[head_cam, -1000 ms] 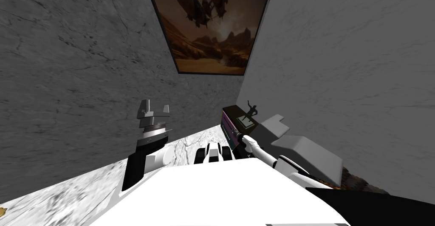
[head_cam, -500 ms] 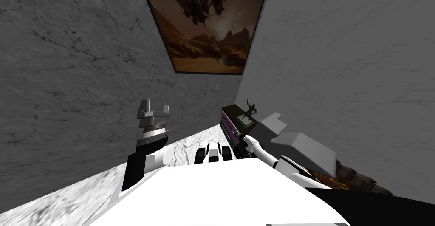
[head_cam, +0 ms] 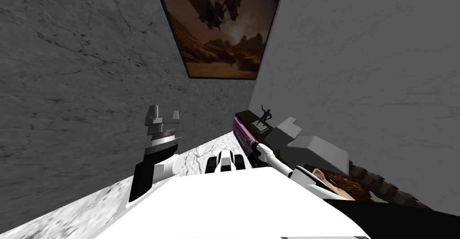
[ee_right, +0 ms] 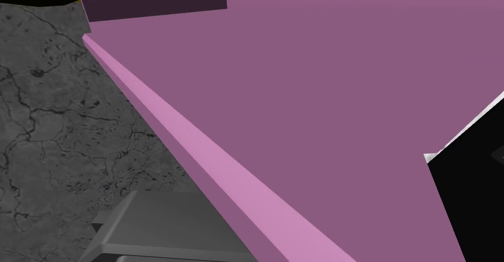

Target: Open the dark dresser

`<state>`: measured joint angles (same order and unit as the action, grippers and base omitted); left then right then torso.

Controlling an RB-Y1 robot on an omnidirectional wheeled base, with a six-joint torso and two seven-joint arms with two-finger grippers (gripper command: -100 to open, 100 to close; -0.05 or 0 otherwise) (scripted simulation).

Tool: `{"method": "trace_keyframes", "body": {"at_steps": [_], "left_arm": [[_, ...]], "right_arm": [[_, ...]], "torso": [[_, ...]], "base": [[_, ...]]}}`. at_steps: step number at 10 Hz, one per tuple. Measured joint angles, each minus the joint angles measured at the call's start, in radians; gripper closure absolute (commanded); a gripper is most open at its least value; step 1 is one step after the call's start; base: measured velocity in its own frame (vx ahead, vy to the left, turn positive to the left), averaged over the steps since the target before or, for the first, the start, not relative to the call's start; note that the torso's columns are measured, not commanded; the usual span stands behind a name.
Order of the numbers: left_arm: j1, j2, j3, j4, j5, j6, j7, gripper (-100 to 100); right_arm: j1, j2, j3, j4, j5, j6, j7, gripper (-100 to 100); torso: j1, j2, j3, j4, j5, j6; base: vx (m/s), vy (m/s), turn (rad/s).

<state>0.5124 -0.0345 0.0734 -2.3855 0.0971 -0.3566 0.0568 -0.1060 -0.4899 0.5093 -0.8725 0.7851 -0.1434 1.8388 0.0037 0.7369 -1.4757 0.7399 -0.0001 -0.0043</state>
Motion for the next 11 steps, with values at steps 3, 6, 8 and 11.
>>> {"method": "trace_keyframes", "body": {"at_steps": [3, 6, 8, 11], "left_arm": [[0.000, 0.000, 0.000, 0.000, 0.000, 0.000, 0.000, 0], [0.000, 0.000, 0.000, 0.000, 0.000, 0.000, 0.000, 0], [0.000, 0.000, 0.000, 0.000, 0.000, 0.000, 0.000, 0], [0.000, 0.000, 0.000, 0.000, 0.000, 0.000, 0.000, 0]], "right_arm": [[0.012, 0.003, 0.015, -0.020, 0.003, 0.020, 0.004, 100], [0.020, 0.007, 0.024, -0.035, 0.004, 0.037, 0.007, -100], [-0.004, -0.032, 0.036, -0.017, -0.009, 0.020, -0.031, -100], [-0.030, -0.102, 0.057, -0.010, -0.031, 0.004, -0.093, -100]], "torso": [[-0.003, -0.001, -0.001, -0.001, -0.002, 0.001], [-0.002, -0.004, -0.002, -0.002, -0.003, -0.002], [-0.011, -0.001, -0.001, -0.002, -0.002, 0.003], [-0.002, 0.002, 0.000, -0.001, 0.001, 0.004]], "base": [[-0.040, 0.126, -0.016], [-0.067, 0.171, 0.033], [-0.060, 0.036, 0.102], [-0.066, 0.048, 0.111]]}}
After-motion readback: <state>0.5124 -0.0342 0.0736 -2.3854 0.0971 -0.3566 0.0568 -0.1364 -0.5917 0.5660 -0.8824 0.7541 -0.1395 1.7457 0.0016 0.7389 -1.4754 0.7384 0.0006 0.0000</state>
